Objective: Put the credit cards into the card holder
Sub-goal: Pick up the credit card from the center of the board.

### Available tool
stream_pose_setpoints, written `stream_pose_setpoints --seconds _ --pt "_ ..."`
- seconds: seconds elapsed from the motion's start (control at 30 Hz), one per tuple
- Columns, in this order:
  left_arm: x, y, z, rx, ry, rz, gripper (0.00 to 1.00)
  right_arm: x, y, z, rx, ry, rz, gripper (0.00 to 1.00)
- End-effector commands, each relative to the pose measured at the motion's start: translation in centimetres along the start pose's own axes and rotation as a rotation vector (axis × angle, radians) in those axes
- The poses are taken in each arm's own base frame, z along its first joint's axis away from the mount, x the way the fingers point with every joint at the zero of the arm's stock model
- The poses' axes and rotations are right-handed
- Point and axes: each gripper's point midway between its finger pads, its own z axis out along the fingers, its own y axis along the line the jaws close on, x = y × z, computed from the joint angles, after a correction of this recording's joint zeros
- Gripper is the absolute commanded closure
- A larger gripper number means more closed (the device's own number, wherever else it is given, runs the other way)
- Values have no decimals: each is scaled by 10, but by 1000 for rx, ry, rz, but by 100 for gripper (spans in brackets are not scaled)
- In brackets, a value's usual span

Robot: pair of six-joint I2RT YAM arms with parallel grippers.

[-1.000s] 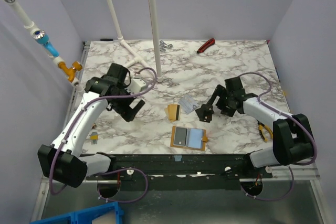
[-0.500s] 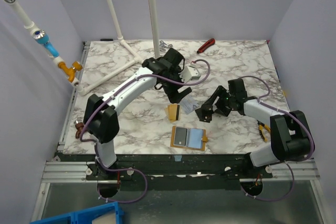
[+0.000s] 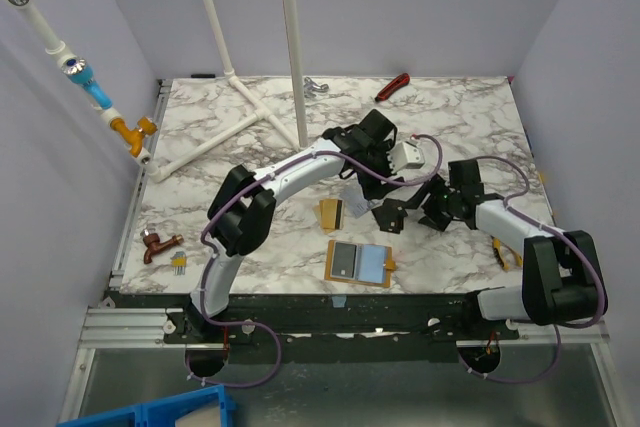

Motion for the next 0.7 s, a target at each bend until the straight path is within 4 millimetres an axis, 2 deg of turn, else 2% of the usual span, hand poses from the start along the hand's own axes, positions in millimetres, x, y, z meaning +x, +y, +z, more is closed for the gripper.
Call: stream_pose_setpoints --seconds 0.0,0.13,0.37,0.67 --pt "-14 4 17 37 -67 61 29 9 -15 -6 7 34 35 33" --pt "-17 -5 27 60 -78 94 30 10 -15 -7 -35 49 62 34" --pt "-4 -17 48 41 -12 108 30 11 -19 -7 -91 74 110 35" --pt "6 -17 60 5 16 -19 34 13 -16 -7 -130 79 106 38"
